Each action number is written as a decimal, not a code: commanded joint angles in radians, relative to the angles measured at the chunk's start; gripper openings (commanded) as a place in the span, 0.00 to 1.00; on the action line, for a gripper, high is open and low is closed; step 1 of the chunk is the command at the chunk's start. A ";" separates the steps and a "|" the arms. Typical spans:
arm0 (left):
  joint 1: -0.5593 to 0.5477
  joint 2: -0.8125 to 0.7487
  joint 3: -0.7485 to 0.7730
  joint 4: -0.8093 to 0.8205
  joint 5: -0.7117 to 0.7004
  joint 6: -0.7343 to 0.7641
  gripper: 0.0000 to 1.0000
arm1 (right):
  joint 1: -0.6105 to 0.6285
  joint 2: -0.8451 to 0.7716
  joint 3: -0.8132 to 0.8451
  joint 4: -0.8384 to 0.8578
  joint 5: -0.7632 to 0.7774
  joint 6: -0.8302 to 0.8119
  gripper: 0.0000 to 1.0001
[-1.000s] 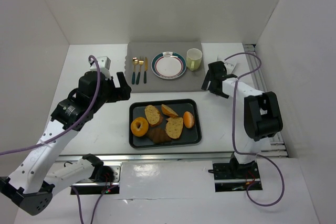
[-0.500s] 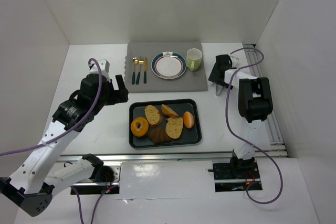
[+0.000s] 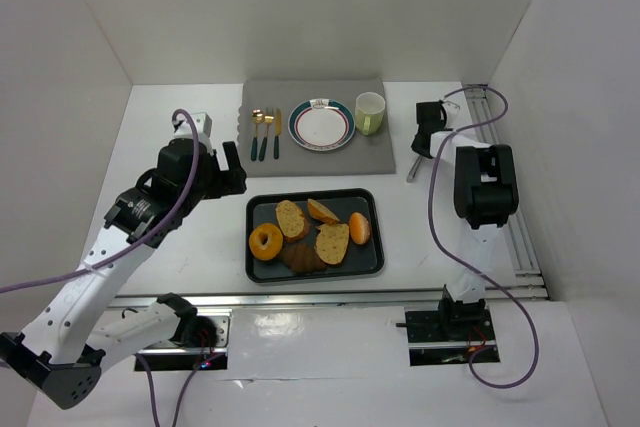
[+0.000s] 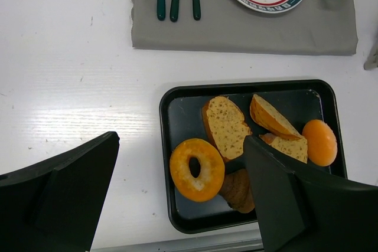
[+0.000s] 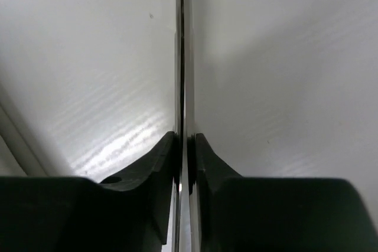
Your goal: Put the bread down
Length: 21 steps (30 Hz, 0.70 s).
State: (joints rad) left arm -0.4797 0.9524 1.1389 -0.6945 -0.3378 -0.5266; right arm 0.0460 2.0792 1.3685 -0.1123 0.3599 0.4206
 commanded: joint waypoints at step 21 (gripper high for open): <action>0.062 0.077 0.019 0.095 0.080 -0.030 1.00 | 0.374 -1.197 -0.392 -0.826 -0.371 0.156 0.30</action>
State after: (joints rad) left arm -0.4259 1.0325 1.1236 -0.6502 -0.2745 -0.5549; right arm 0.3836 0.9489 0.9417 -0.6594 0.0349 0.5148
